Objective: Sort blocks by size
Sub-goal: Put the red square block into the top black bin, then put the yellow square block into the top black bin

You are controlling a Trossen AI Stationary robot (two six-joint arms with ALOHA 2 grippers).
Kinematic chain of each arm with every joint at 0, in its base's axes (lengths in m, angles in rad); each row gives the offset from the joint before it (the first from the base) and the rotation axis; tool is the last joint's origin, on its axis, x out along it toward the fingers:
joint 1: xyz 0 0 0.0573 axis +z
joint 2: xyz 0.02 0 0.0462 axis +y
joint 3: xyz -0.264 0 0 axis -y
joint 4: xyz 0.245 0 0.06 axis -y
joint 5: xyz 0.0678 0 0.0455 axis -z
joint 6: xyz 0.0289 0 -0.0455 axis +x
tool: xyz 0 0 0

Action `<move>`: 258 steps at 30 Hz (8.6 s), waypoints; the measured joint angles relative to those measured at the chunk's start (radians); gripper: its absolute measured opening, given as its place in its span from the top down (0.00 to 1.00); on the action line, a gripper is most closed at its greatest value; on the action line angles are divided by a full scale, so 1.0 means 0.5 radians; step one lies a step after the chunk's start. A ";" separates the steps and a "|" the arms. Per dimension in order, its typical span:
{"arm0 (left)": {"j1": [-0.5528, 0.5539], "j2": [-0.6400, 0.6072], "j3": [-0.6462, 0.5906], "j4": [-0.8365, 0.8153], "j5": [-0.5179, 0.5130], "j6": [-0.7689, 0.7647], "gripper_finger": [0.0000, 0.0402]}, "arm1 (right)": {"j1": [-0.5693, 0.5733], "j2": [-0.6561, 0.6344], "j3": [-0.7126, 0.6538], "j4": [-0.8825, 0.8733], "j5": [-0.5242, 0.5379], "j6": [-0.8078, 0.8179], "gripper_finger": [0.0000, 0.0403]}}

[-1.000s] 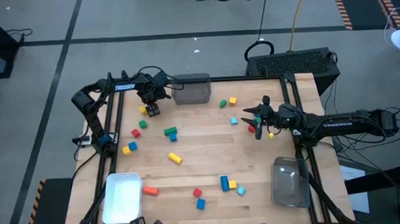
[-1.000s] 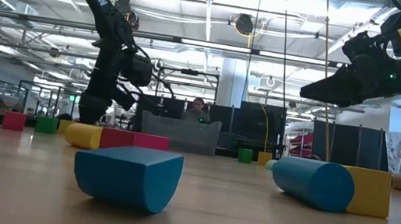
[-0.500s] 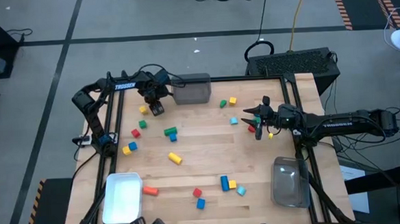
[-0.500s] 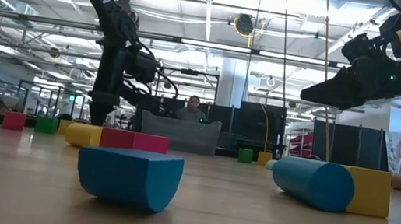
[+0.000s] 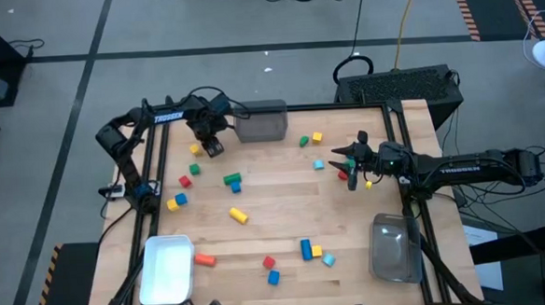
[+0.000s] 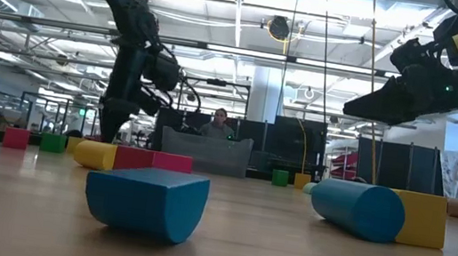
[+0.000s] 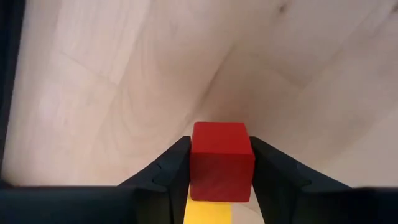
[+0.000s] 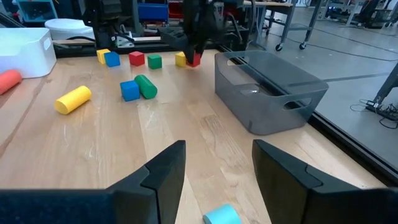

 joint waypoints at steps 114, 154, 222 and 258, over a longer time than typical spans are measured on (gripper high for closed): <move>-0.320 -0.267 0.443 -0.472 -0.266 -0.224 0.50 | 0.002 0.001 -0.001 -0.060 -0.001 0.023 0.56; 0.112 -0.646 -0.667 0.344 -0.044 -0.217 0.50 | 0.002 0.001 -0.001 -0.059 0.001 0.045 0.56; 0.082 -0.650 -0.775 0.445 -0.056 -0.434 0.71 | 0.002 0.001 -0.001 -0.056 -0.047 0.068 0.56; -0.031 -0.643 -0.725 0.334 -0.099 -0.633 0.22 | 0.002 0.001 0.000 -0.090 -0.051 0.058 0.56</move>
